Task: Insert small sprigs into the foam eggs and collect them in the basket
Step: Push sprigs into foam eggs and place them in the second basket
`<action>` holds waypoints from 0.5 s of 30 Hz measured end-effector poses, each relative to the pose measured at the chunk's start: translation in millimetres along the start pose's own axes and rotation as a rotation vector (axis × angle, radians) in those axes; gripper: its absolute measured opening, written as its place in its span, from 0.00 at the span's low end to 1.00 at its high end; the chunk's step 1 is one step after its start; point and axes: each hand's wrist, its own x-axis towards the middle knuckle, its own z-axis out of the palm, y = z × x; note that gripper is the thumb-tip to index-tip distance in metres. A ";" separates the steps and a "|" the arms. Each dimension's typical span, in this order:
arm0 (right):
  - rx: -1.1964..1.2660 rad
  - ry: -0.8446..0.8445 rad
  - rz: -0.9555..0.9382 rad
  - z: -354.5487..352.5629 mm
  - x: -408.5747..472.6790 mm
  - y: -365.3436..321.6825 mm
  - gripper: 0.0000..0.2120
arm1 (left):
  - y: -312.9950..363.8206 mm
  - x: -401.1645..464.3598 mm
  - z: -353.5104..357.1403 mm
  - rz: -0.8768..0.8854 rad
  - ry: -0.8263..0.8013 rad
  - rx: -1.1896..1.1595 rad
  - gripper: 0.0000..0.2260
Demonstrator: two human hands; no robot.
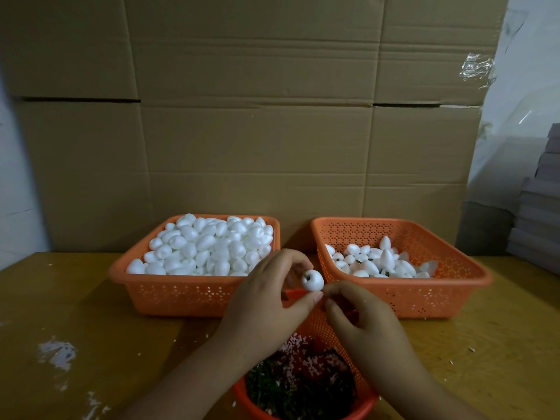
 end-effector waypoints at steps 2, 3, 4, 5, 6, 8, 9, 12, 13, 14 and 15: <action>-0.040 0.005 -0.004 0.0 0.3 1.0 0.10 | 0.2 -0.2 0.1 -0.029 -0.008 -0.035 0.14; -0.031 0.010 -0.006 -0.1 0.5 1.4 0.10 | -0.3 0.0 0.0 -0.044 -0.013 -0.051 0.14; -0.010 0.012 -0.008 -0.1 0.3 1.7 0.11 | -0.9 0.3 -0.1 -0.057 -0.017 -0.070 0.14; 0.009 0.017 -0.014 -0.2 0.3 1.5 0.11 | -1.7 0.4 -0.4 -0.067 -0.020 -0.091 0.13; 0.019 0.027 -0.025 -0.2 0.1 1.2 0.12 | -2.3 0.8 -0.5 -0.076 -0.021 -0.110 0.13; 0.031 0.054 -0.052 -0.9 -0.3 -0.1 0.13 | -3.8 1.1 -0.9 -0.087 -0.022 -0.127 0.11; 0.038 0.062 -0.068 -1.2 -0.5 -0.8 0.14 | -4.3 1.1 -1.0 -0.087 -0.021 -0.123 0.10; 0.022 0.066 -0.146 -2.9 -1.3 -3.1 0.17 | -4.2 1.4 -0.5 -0.065 -0.018 -0.085 0.09; -0.002 0.068 -0.180 -3.3 -1.2 -4.6 0.19 | -4.0 1.6 -0.1 -0.049 -0.014 -0.068 0.10; -0.031 0.071 -0.211 -3.8 -1.4 -6.0 0.20 | -3.8 1.5 0.0 -0.032 -0.008 -0.051 0.10; -0.056 0.073 -0.236 -4.1 -1.3 -6.9 0.22 | -4.0 1.2 0.0 -0.021 -0.003 -0.042 0.11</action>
